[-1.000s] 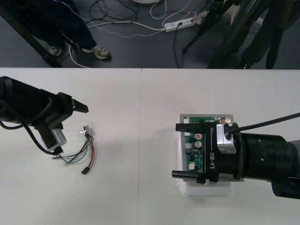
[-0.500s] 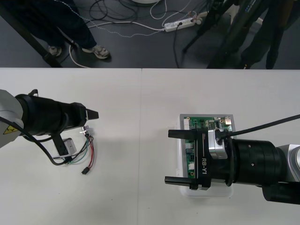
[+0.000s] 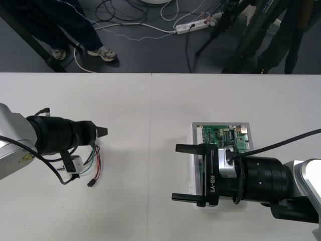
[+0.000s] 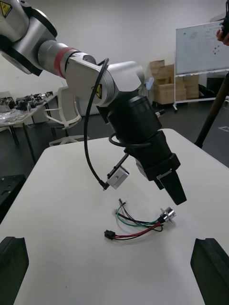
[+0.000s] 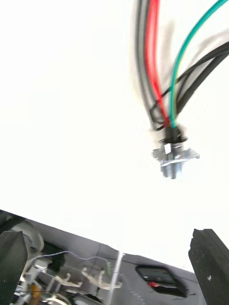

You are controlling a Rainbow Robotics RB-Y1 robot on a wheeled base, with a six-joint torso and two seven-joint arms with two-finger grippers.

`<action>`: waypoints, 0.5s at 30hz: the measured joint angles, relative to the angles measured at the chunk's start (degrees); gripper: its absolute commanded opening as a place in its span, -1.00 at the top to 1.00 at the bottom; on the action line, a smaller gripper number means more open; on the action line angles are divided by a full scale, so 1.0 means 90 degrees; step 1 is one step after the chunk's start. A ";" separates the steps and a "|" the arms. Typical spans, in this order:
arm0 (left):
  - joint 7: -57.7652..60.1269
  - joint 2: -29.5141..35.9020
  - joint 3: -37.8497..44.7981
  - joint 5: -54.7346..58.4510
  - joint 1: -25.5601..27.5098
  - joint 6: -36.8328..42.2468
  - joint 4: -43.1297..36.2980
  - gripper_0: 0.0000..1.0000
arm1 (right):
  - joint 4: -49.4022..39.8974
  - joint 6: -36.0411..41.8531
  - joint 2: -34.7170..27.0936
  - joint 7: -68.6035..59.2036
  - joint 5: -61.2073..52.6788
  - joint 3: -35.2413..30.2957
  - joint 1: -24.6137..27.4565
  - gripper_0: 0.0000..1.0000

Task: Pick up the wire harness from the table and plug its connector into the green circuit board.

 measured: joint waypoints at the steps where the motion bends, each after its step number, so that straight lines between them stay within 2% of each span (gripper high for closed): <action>1: 0.0000 0.0000 -0.0035 0.0063 -0.0005 0.0099 0.0110 -1.00 | 0.0077 0.0004 0.0000 0.0103 -0.0052 0.0042 -0.0019 -1.00; 15: -0.0010 -0.0081 -0.0159 0.0350 -0.0010 0.0678 0.0971 -1.00 | 0.0229 0.0013 0.0000 0.0479 -0.0143 0.0168 -0.0276 -1.00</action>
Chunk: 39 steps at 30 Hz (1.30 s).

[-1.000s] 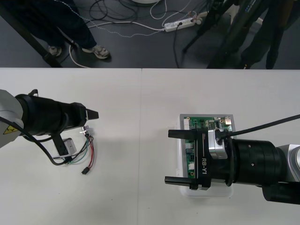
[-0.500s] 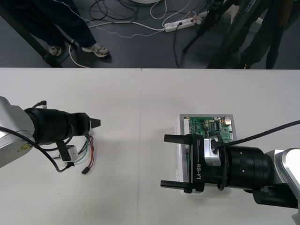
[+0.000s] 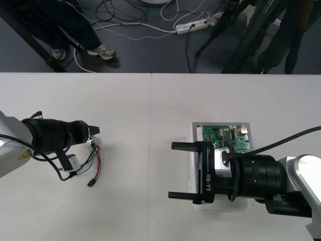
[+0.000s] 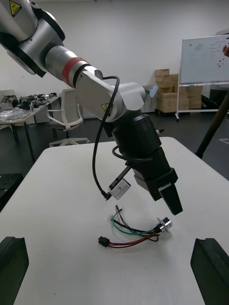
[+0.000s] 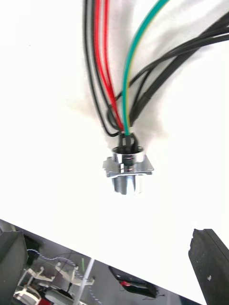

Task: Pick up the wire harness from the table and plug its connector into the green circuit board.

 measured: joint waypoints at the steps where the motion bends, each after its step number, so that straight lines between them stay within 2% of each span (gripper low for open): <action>1: -0.0005 -0.0027 -0.0002 0.0000 0.0000 0.0004 0.0054 -1.00 | 0.0000 0.0000 0.0000 0.0004 -0.0010 0.0011 -0.0018 -1.00; 11: -0.0298 -0.0504 -0.0003 0.0000 -0.0001 0.0052 0.0635 -1.00 | 0.0000 0.0155 0.0000 0.0288 -0.0059 0.0044 -0.0165 -1.00; 21: -0.0300 -0.0832 -0.0003 -0.0050 -0.0002 0.0101 0.0821 -1.00 | 0.0001 0.0395 0.0000 0.0986 -0.0061 0.0046 -0.0193 -1.00; 39: -0.0307 -0.1106 -0.0003 -0.0255 -0.0008 0.0132 0.1198 -1.00 | 0.0001 0.0289 -0.0047 0.0536 -0.0197 0.0113 -0.0286 -1.00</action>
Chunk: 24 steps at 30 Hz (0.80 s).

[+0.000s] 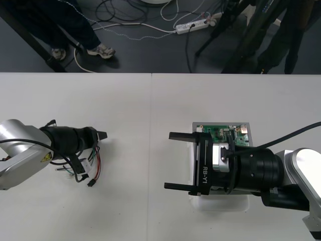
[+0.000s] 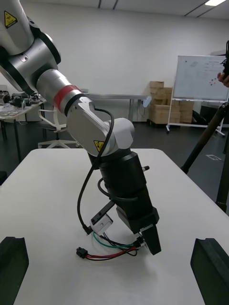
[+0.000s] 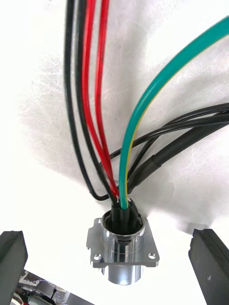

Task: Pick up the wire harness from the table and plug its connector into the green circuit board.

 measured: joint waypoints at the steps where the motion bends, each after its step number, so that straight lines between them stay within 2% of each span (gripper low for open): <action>1: -0.0003 -0.0019 0.0000 -0.0012 0.0000 0.0001 0.0025 -1.00 | 0.0000 -0.0029 -0.0004 0.0000 0.0000 0.0004 -0.0022 -1.00; 7: -0.0180 -0.0074 0.0000 -0.0081 -0.0033 0.0023 0.0090 -1.00 | 0.0039 -0.0346 -0.0061 -0.0015 -0.0003 0.0019 -0.0145 -1.00; 12: -0.0379 -0.0092 0.0000 -0.0137 -0.0040 0.0035 0.0111 -0.96 | 0.0594 -0.1122 -0.0048 -0.0038 -0.0011 0.0004 -0.0420 -1.00; 15: -0.0379 -0.0092 0.0000 -0.0170 -0.0040 0.0036 0.0120 -0.59 | 0.0915 -0.1323 -0.0004 -0.0038 -0.0014 -0.0016 -0.0600 -1.00; 17: -0.0379 -0.0092 0.0000 -0.0195 -0.0040 0.0036 0.0121 0.01 | 0.0970 -0.1325 0.0017 -0.0038 -0.0015 -0.0037 -0.0655 -1.00; 19: -0.0379 -0.0092 0.0000 -0.0219 -0.0040 0.0036 0.0122 0.25 | 0.0970 -0.1325 0.0026 -0.0038 -0.0035 -0.0061 -0.0672 -1.00; 24: -0.0379 -0.0092 0.0000 -0.0248 -0.0040 0.0037 0.0124 0.36 | 0.0967 -0.1301 0.0031 -0.0038 -0.0102 -0.0134 -0.0682 -1.00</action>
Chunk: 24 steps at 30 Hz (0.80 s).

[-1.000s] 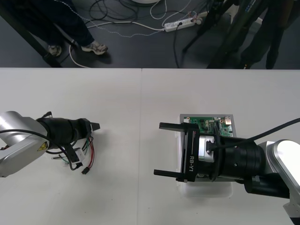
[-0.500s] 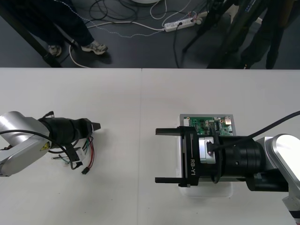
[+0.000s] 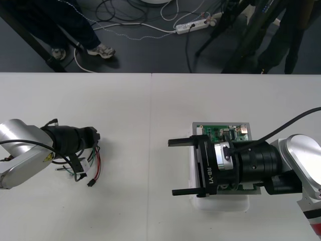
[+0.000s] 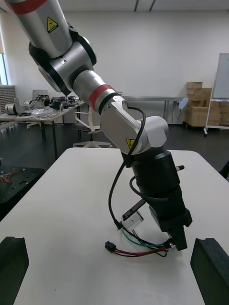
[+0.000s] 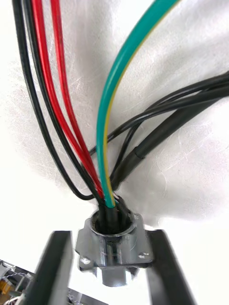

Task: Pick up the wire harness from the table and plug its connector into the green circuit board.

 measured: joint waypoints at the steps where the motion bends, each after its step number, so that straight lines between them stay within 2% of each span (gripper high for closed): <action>1: 0.0000 0.0000 0.0000 -0.0004 0.0000 0.0000 0.0000 0.38 | -0.0005 0.0020 0.0000 0.0000 -0.0002 -0.0015 0.0000 -1.00; 4: 0.0000 0.0000 0.0000 -0.0014 -0.0001 0.0021 0.0000 0.54 | -0.0023 0.0133 0.0001 0.0000 -0.0005 -0.0030 0.0000 -1.00; 6: 0.0000 0.0000 0.0000 -0.0020 -0.0001 0.0025 0.0000 1.00 | -0.0043 0.0246 0.0001 0.0000 -0.0006 -0.0035 0.0001 -1.00; 24: -0.0002 0.0000 0.0000 -0.0033 -0.0032 0.0027 0.0000 1.00 | -0.0155 0.0481 0.0001 0.0000 -0.0008 -0.0047 0.0049 -1.00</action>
